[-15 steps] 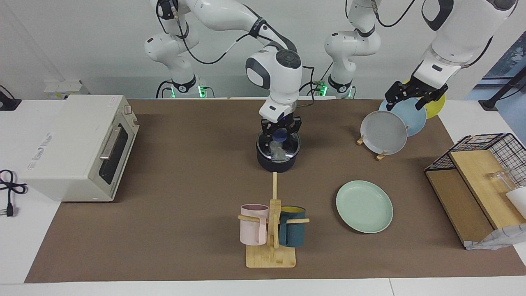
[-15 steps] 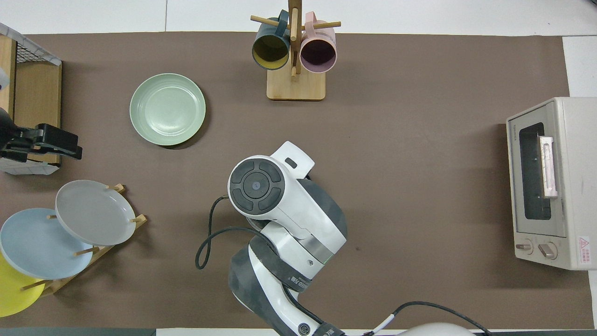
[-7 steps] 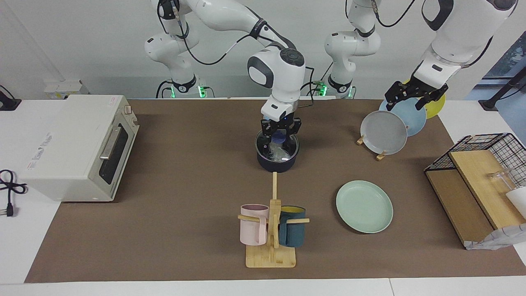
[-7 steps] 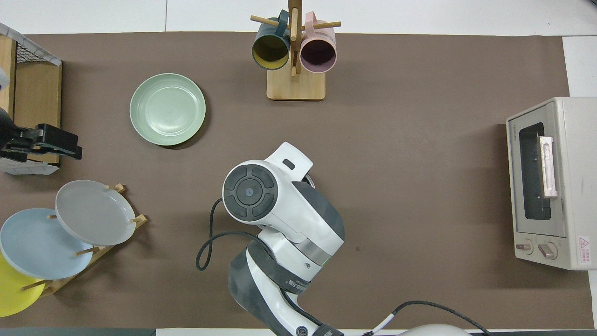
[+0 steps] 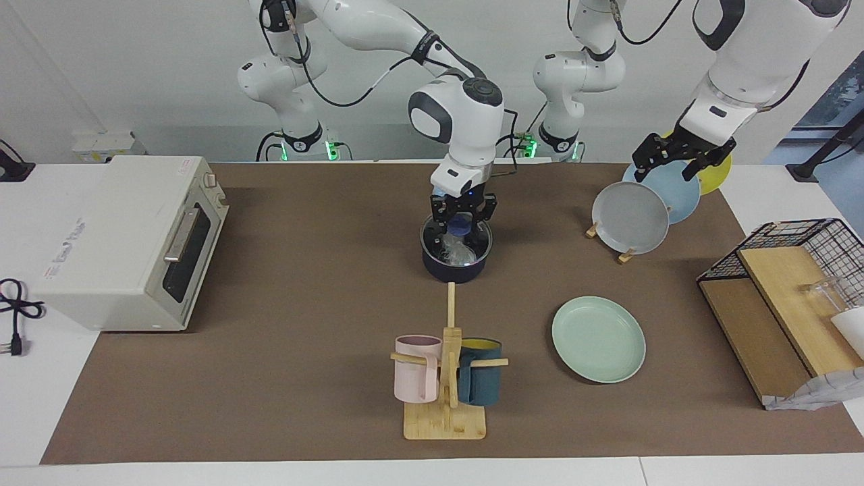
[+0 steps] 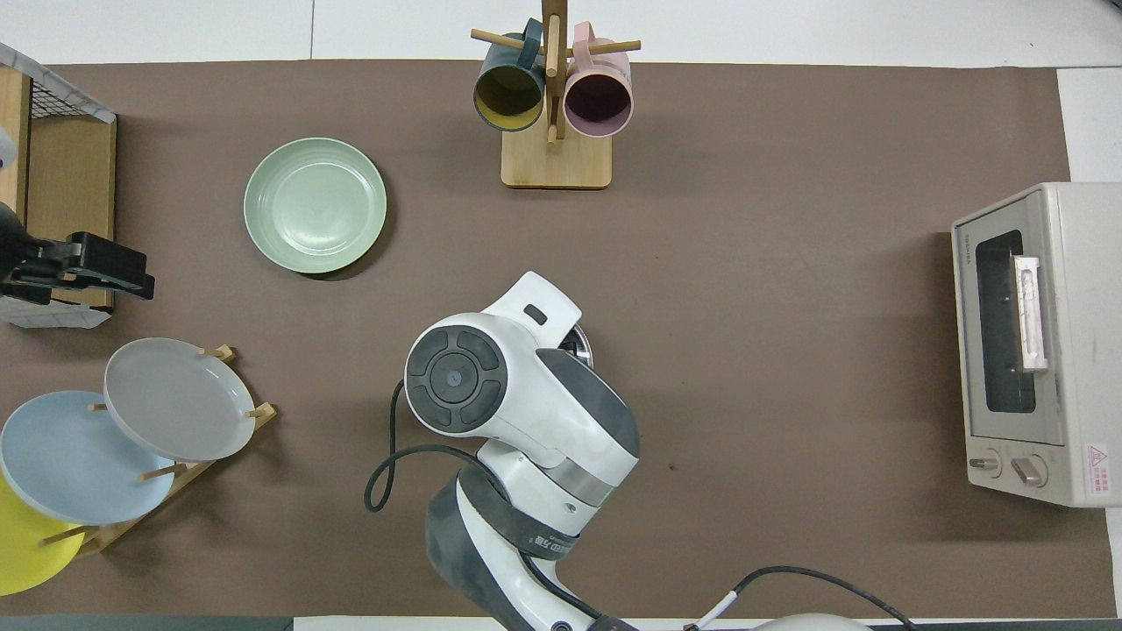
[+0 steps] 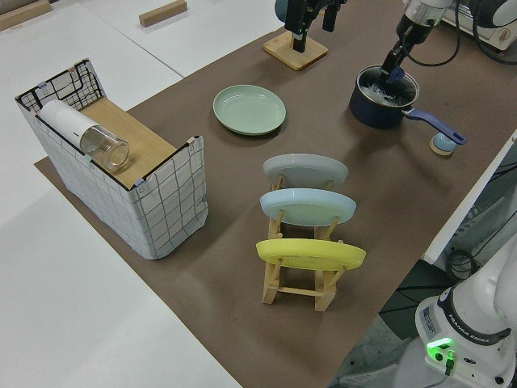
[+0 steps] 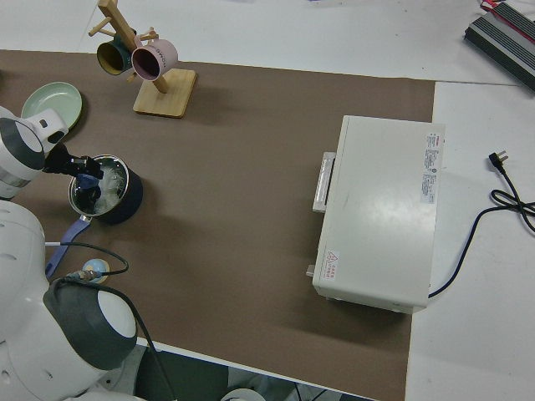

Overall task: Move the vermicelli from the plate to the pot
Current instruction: 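Lower the glass lid onto the pot with the right gripper, then open the right gripper and withdraw it from the lid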

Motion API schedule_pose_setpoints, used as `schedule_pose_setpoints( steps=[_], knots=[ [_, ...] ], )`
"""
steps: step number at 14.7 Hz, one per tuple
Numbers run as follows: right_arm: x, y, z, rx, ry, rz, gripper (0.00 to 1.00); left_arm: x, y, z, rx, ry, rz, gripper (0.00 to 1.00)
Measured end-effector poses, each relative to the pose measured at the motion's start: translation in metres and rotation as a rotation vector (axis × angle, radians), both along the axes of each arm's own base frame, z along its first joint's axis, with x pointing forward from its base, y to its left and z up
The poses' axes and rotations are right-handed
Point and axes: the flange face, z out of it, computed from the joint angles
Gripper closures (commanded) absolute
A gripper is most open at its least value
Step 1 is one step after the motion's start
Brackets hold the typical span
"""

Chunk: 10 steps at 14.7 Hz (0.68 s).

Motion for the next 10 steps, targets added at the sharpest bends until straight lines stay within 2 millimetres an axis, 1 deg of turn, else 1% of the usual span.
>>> schedule_pose_setpoints(
  steps=[1, 2, 3, 4, 5, 8, 10],
  knots=[
    [0.0, 0.001, -0.001, 0.003, -0.002, 0.0, 0.28, 0.0, 0.0, 0.0, 0.0, 0.0, 0.0, 0.0],
    [0.0, 0.0, -0.003, 0.001, 0.0, -0.003, 0.2, 0.0, 0.0, 0.0, 0.0, 0.0, 0.0, 0.0],
    [0.001, 0.001, -0.006, 0.0, 0.001, -0.003, 0.07, 0.0, 0.0, 0.0, 0.0, 0.0, 0.0, 0.0],
    [0.001, 0.001, -0.009, -0.001, 0.003, -0.004, 0.05, 0.0, 0.0, 0.0, 0.0, 0.0, 0.0, 0.0],
    [0.002, 0.002, -0.011, 0.0, 0.003, -0.004, 0.0, 0.0, 0.0, 0.0, 0.0, 0.0, 0.0, 0.0],
    [0.003, 0.002, -0.013, 0.0, 0.003, -0.007, 0.0, 0.0, 0.0, 0.0, 0.0, 0.0, 0.0, 0.0],
    [0.006, -0.001, -0.011, 0.002, 0.0, -0.013, 0.0, 0.0, 0.0, 0.0, 0.0, 0.0, 0.0, 0.0]
  ],
)
